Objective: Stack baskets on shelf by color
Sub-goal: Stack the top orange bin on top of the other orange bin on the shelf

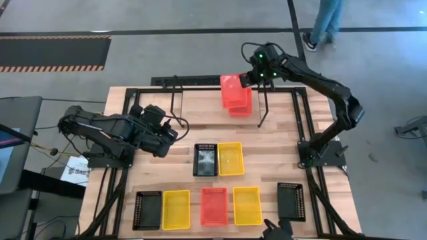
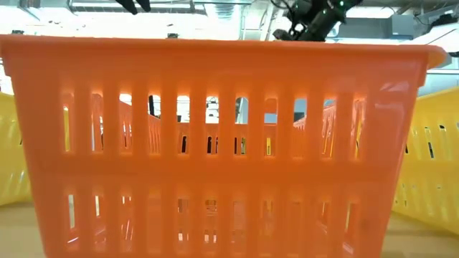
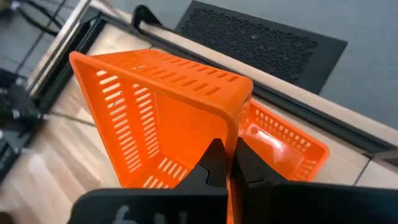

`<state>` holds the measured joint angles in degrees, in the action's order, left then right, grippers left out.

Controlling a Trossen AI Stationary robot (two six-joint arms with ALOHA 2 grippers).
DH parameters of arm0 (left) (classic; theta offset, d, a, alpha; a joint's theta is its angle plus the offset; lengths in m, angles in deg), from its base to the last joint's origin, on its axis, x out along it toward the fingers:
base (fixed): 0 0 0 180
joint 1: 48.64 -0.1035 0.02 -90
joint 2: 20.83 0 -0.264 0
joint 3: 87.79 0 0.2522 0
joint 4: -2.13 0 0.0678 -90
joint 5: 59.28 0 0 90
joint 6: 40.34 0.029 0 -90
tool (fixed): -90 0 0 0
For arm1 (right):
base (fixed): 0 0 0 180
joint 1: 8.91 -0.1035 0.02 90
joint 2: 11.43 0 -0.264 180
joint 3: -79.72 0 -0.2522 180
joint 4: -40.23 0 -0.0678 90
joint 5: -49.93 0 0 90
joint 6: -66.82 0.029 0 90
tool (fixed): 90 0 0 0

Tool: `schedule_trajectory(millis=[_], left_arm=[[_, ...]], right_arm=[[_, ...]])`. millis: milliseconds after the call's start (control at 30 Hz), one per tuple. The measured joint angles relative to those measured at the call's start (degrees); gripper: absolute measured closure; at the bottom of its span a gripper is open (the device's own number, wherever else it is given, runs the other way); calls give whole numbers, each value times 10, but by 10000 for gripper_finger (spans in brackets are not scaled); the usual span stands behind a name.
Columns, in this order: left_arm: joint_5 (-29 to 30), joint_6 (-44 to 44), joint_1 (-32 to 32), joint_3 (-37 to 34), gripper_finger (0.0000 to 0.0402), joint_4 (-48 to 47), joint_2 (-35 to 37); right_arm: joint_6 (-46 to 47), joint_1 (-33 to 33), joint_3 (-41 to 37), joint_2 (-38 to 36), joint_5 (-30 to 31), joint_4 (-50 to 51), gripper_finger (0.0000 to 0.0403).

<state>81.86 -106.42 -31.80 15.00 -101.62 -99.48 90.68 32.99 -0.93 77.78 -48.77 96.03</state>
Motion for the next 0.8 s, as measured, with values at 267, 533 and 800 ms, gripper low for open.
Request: schedule_trajectory(millis=[267,533,800], left_arm=[[7,0,0,0,217,9,0],[9,-5,0,0,217,10,0],[16,-7,0,0,217,10,0]], right_arm=[[20,22,-61,0,-7,-22,401],[23,33,-76,0,-18,-20,401],[20,37,-76,0,-22,-3,401]])
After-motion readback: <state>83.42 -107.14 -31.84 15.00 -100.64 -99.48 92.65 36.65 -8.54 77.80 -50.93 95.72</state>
